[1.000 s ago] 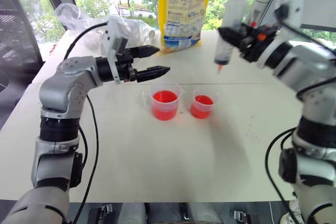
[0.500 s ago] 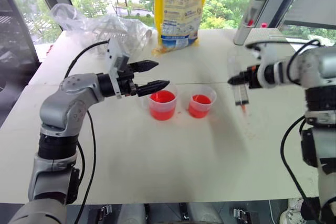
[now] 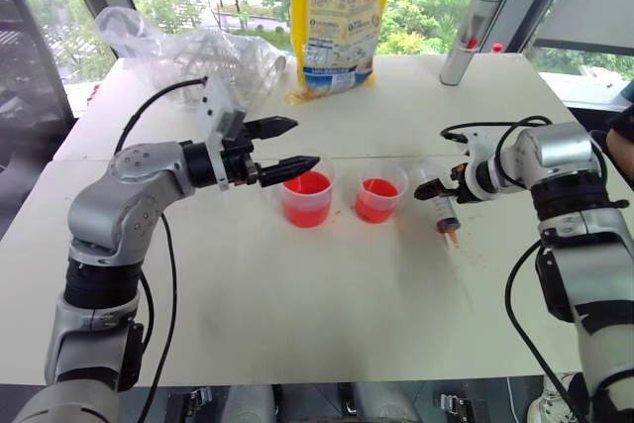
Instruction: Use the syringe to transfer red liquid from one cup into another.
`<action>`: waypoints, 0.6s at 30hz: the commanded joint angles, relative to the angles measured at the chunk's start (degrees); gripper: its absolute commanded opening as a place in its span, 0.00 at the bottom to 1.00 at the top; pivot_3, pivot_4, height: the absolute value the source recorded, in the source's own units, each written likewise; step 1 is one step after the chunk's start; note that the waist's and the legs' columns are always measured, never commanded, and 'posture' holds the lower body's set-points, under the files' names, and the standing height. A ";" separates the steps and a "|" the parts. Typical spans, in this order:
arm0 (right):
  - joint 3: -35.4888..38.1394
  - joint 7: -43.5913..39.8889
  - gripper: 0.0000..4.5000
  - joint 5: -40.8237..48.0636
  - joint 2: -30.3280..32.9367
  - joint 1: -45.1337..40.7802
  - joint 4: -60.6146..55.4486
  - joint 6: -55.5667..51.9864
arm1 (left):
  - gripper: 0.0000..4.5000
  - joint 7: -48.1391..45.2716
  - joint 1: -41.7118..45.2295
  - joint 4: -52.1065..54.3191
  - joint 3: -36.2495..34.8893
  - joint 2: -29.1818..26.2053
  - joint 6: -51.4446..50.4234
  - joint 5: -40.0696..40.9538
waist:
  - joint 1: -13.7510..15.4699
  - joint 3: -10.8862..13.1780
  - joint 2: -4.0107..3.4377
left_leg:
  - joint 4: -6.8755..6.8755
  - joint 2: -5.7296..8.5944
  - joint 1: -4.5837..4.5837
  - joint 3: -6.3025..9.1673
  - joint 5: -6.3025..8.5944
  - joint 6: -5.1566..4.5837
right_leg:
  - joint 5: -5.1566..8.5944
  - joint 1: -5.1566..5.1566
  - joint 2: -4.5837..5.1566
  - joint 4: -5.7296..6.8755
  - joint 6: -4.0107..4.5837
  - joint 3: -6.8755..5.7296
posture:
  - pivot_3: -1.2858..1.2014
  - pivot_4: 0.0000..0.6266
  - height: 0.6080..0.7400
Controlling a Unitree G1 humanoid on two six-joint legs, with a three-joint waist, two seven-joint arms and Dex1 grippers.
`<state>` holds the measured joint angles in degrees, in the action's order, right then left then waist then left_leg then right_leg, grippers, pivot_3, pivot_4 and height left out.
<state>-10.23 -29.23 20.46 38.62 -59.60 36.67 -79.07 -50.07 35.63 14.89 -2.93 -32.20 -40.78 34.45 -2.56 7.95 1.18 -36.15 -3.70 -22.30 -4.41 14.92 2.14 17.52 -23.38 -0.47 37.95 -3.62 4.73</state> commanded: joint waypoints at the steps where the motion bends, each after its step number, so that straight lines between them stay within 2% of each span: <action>1: 1.96 -1.07 0.99 -0.65 1.28 -1.43 -3.44 -0.94 | 0.89 0.20 0.62 2.08 -0.14 -0.46 0.00 1.02 | -0.02 0.00 0.00 | 0.00 0.00 0.00 0.00 0.00 0.00 | 0.00 0.00 0.00 0.00 0.00 0.00 | 0.52 0.24 1.00; 5: 2.96 -3.59 0.99 0.96 5.46 -1.04 -13.51 -2.72 | 0.89 -0.16 0.10 3.04 -0.32 -1.25 -0.78 1.53 | 0.05 0.03 -0.05 | 0.03 0.00 -0.02 0.01 0.00 0.00 | 0.00 -0.03 -0.01 0.00 0.00 -0.02 | 0.52 0.24 1.00; 9: 4.38 -7.91 0.99 3.83 11.70 3.02 -28.27 -2.32 | 0.89 -0.45 -1.21 4.39 -0.87 -2.97 -1.93 2.31 | 0.10 0.03 -0.05 | 0.09 -0.01 -0.04 0.05 0.00 0.00 | 0.01 -0.03 0.00 -0.06 -0.01 -0.03 | 0.52 0.24 1.00; 14: 13.05 -18.50 0.99 13.08 18.66 10.50 -47.35 1.76 | 0.89 -0.68 -4.08 7.00 -2.14 -5.62 -3.29 3.87 | -0.01 0.05 -0.04 | 0.09 -0.03 0.01 0.06 0.00 0.00 | 0.01 0.03 0.00 -0.09 -0.01 -0.06 | 0.52 0.24 1.00; 18: 17.13 -23.26 0.99 17.34 22.72 17.85 -57.13 4.44 | 0.89 -0.55 -5.49 8.33 -3.39 -7.23 -4.19 5.51 | 0.05 0.03 -0.01 | 0.08 -0.06 0.06 0.10 0.01 0.00 | 0.01 0.09 0.01 -0.09 -0.02 -0.07 | 0.52 0.24 1.00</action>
<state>4.31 -50.44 35.61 59.99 -43.21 -16.41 -76.23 -50.64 30.16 21.30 -4.00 -38.52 -44.74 38.44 -2.51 7.99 1.18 -36.07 -3.76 -22.21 -4.28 14.92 2.14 17.54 -23.21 -0.44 37.82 -3.64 4.64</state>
